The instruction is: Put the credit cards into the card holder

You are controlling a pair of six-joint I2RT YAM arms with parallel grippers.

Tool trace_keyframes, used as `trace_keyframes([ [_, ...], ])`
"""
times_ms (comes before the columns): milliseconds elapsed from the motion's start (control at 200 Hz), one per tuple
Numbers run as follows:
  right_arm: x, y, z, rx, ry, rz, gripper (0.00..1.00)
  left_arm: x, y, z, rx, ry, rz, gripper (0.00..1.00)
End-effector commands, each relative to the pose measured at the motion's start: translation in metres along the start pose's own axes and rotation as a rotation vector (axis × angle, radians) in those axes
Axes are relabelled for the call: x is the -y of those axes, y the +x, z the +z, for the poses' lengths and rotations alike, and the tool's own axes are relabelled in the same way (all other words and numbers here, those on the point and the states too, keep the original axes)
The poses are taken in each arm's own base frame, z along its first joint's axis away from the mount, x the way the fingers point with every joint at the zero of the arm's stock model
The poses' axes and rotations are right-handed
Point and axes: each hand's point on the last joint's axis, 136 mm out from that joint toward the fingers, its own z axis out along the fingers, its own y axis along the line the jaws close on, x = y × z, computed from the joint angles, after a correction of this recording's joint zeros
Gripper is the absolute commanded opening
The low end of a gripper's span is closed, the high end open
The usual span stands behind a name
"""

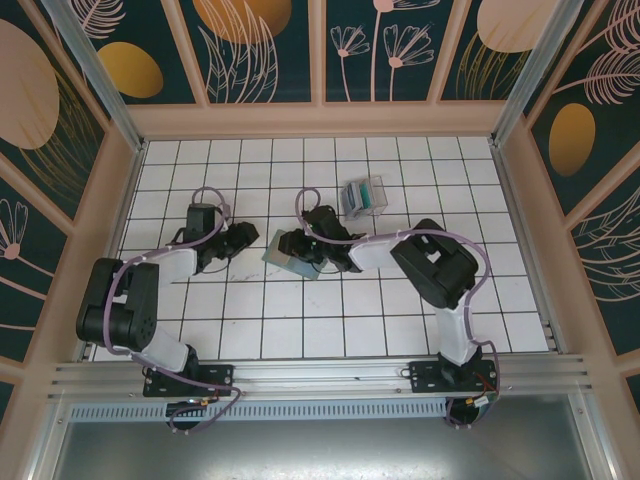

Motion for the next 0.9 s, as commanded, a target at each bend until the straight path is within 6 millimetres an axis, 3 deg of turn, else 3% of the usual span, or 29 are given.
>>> trace_keyframes([
  [0,-0.019,-0.011,0.004,-0.035,-0.066,-0.027,0.36,0.018,-0.009,-0.005,0.005,0.039,0.037,0.46],
  [145,-0.03,-0.025,-0.024,-0.012,-0.005,-0.104,0.4,0.02,0.003,0.004,-0.042,0.041,0.088,0.51],
  [270,-0.011,-0.044,-0.057,0.062,0.197,-0.179,0.43,0.023,0.023,0.02,-0.099,-0.01,0.16,0.5],
  [375,0.006,-0.063,-0.09,0.121,0.294,-0.222,0.44,0.012,0.023,0.023,-0.082,-0.092,0.198,0.5],
  [566,0.05,-0.125,-0.165,0.237,0.505,-0.265,0.49,0.006,0.022,0.022,-0.079,-0.144,0.25,0.54],
  [666,0.07,-0.151,-0.196,0.28,0.566,-0.258,0.61,0.002,0.027,0.025,-0.107,-0.152,0.261,0.55],
  [816,0.1,-0.17,-0.203,0.251,0.655,-0.266,0.75,-0.004,0.031,0.027,-0.11,-0.15,0.255,0.56],
  [896,0.112,-0.177,-0.197,0.215,0.705,-0.286,0.74,-0.002,0.034,0.028,-0.119,-0.134,0.24,0.56],
])
